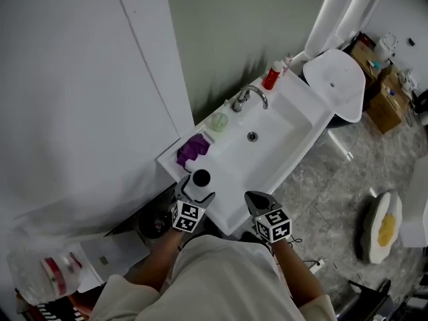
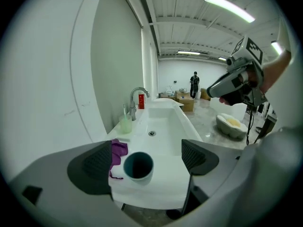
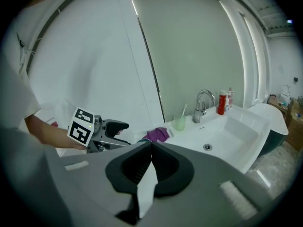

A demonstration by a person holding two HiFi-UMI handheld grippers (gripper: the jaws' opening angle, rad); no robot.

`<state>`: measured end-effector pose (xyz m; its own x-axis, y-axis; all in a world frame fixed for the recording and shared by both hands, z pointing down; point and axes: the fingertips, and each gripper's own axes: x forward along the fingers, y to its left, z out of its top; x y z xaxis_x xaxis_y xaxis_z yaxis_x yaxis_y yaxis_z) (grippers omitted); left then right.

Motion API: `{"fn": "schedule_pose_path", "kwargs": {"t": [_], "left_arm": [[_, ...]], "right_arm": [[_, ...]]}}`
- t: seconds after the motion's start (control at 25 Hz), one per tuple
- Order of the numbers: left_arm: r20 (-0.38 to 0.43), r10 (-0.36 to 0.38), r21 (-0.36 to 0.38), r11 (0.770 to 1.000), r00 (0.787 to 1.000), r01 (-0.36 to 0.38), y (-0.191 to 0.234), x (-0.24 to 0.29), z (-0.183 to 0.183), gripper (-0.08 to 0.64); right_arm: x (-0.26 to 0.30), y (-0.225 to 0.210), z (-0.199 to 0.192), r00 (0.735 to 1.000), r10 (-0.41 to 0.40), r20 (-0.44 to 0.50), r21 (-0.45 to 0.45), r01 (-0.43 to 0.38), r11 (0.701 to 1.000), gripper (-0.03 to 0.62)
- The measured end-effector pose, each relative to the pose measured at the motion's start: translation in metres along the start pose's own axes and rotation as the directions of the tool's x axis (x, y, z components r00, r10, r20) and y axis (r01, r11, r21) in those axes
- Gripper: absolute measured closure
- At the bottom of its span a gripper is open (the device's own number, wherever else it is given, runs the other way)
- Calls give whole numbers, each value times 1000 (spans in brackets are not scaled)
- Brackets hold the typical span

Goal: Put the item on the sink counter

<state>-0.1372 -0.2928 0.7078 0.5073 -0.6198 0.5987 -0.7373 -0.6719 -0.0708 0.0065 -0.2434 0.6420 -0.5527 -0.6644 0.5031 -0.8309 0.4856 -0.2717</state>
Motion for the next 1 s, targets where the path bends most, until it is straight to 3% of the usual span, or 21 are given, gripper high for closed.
{"fn": "schedule_pose_path", "kwargs": {"t": [0.2, 0.4, 0.72, 1.0], "left_arm": [[12, 85, -69, 994, 996, -84, -18, -22, 10, 113], [26, 173, -167, 972, 985, -166, -43, -49, 17, 114], [24, 271, -225, 939, 962, -259, -106, -87, 26, 121], [38, 335, -352, 886, 941, -301, -156, -126, 34, 188]], "right_arm": [[-16, 0, 0, 996, 86, -7, -51, -86, 995, 581], [-41, -7, -1, 988, 152, -15, -94, -153, 984, 581], [-92, -22, -23, 970, 243, -22, -116, -244, 963, 581], [-129, -32, -45, 952, 307, -15, -122, -306, 944, 581]]}}
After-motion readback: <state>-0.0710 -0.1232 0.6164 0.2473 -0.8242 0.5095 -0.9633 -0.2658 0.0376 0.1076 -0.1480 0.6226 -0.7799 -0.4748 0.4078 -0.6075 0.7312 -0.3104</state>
